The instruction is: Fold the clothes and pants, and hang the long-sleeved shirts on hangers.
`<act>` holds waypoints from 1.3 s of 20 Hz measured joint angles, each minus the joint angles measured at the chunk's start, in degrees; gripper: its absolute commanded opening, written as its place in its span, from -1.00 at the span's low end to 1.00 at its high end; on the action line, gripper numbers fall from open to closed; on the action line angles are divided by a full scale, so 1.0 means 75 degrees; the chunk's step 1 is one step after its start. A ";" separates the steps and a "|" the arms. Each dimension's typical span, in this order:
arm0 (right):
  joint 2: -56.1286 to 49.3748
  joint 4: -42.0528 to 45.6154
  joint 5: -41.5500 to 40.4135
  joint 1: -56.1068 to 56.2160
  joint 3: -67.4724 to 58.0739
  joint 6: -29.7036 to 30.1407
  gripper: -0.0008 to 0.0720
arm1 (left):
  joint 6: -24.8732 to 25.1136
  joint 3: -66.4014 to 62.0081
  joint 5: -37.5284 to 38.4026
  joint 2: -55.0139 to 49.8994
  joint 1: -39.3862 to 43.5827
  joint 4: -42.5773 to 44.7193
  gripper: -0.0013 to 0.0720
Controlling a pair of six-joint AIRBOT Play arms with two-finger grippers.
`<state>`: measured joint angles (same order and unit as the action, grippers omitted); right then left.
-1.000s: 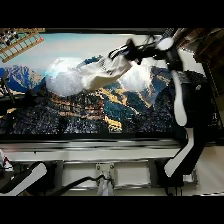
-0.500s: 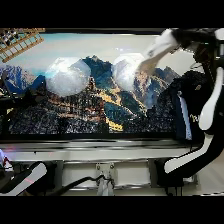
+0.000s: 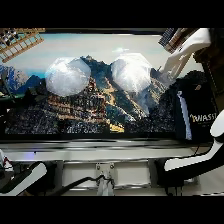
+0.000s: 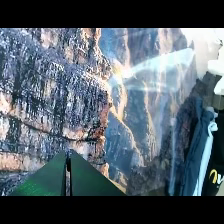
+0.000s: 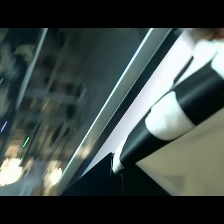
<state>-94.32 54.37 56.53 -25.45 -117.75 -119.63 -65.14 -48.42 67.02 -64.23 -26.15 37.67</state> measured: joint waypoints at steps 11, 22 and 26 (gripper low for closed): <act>0.2133 0.4567 0.1655 -0.0353 0.1769 -0.2932 -0.93 | 0.0017 0.0000 0.0000 0.0000 0.0000 -0.0087 -0.92; 0.3987 0.5243 0.2226 -0.1370 0.3893 -0.2122 -0.93 | 0.0029 0.0000 0.0000 0.0000 0.0169 -0.0111 -0.92; 0.4698 0.5368 0.2480 -0.1769 0.5217 -0.1492 -0.93 | 0.0029 0.0000 0.0003 0.0000 0.0230 -0.0114 -0.92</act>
<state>-59.09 94.63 75.13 -38.72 -78.63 -130.82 -64.93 -48.42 67.05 -64.23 -24.43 36.82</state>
